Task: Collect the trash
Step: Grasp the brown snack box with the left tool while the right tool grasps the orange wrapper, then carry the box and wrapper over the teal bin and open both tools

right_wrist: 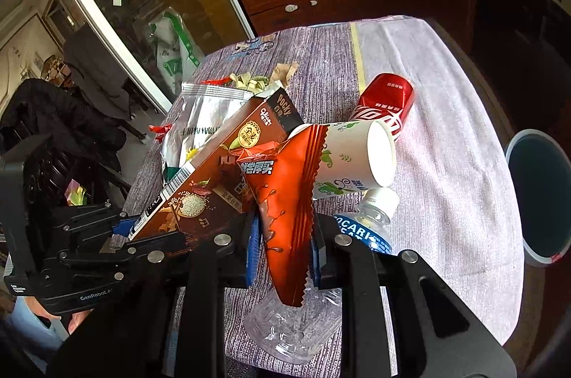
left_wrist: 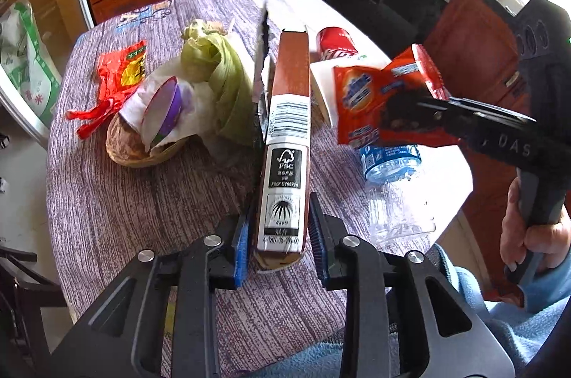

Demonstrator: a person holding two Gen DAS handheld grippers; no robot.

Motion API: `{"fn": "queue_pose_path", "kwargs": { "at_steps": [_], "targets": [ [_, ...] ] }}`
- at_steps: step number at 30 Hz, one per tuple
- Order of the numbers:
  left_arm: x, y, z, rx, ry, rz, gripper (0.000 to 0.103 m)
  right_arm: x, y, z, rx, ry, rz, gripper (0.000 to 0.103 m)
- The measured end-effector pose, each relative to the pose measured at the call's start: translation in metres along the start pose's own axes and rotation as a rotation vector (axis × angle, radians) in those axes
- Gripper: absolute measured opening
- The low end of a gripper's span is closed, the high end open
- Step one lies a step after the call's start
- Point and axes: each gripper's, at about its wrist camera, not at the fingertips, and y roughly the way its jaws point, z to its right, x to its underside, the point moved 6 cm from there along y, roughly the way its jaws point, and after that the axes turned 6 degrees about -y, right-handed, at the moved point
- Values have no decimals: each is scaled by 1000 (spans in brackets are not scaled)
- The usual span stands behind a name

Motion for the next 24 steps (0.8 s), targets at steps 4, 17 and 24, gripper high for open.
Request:
{"fn": "queue_pose_path", "kwargs": {
  "at_steps": [4,17,24],
  "targets": [
    [3,-13,-2,-4,-6,29,46,2,-7,5,1,19,9,20],
    [1,-11,20,1,41,16,35,11,-16,15,5,66,5,20],
    [-8,13,24,-25,33,2,21,13,-20,17,-4,78,9,21]
  ]
}}
